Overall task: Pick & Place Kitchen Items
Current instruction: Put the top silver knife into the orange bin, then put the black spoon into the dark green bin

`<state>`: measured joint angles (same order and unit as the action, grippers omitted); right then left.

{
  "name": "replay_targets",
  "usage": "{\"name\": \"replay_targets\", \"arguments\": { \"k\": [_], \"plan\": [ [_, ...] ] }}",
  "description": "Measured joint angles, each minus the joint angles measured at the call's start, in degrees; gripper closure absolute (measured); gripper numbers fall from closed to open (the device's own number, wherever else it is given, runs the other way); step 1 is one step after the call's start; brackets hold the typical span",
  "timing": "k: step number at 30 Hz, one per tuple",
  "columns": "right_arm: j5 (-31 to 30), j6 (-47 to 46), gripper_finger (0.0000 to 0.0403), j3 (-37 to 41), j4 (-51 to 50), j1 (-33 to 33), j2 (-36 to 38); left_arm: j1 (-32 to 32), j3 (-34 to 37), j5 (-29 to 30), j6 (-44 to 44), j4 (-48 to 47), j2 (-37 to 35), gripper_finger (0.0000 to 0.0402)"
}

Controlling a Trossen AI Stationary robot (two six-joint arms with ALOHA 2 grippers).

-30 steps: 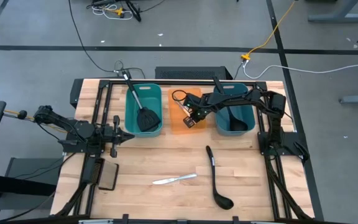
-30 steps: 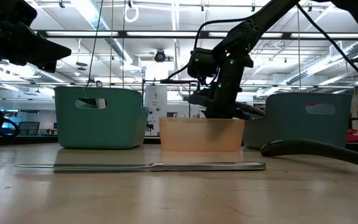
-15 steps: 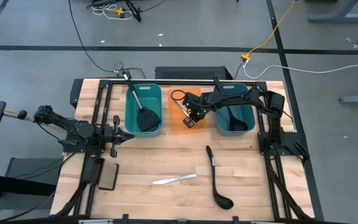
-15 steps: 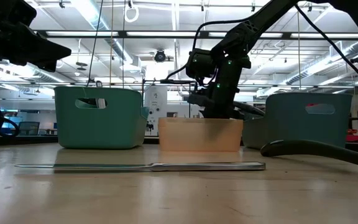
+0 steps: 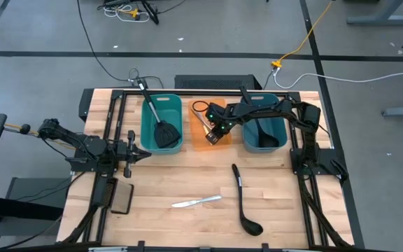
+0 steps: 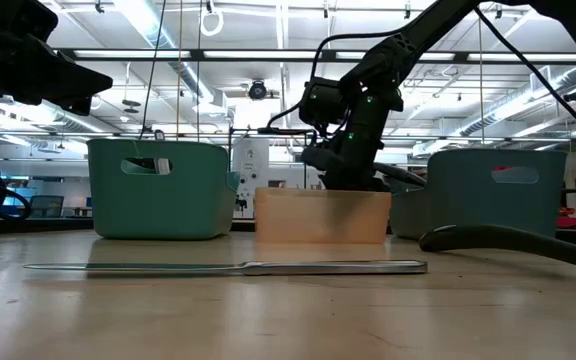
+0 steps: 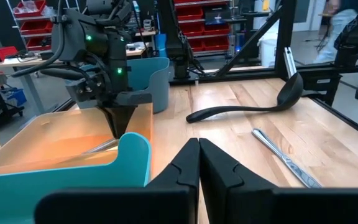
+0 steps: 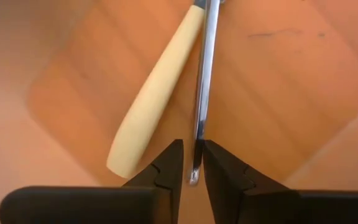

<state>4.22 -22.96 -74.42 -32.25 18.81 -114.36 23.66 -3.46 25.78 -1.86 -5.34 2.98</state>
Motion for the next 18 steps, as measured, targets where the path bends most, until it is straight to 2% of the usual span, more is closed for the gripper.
{"name": "replay_targets", "arguments": {
  "k": [5,11,18],
  "plan": [
    [-2.46,1.99,0.0332,0.38,0.30,-0.01,3.50,-0.02,0.00,0.02,0.07,0.02,-0.02,0.0386],
    [-3.70,5.30,0.0332,-1.04,0.89,-1.10,12.07,-0.02,0.00,0.18,0.09,0.04,-0.01,0.0384],
    [-5.26,7.90,0.0378,-1.46,2.44,-3.77,23.34,-0.01,0.00,0.45,0.10,0.16,0.00,0.0384]
  ]
}}
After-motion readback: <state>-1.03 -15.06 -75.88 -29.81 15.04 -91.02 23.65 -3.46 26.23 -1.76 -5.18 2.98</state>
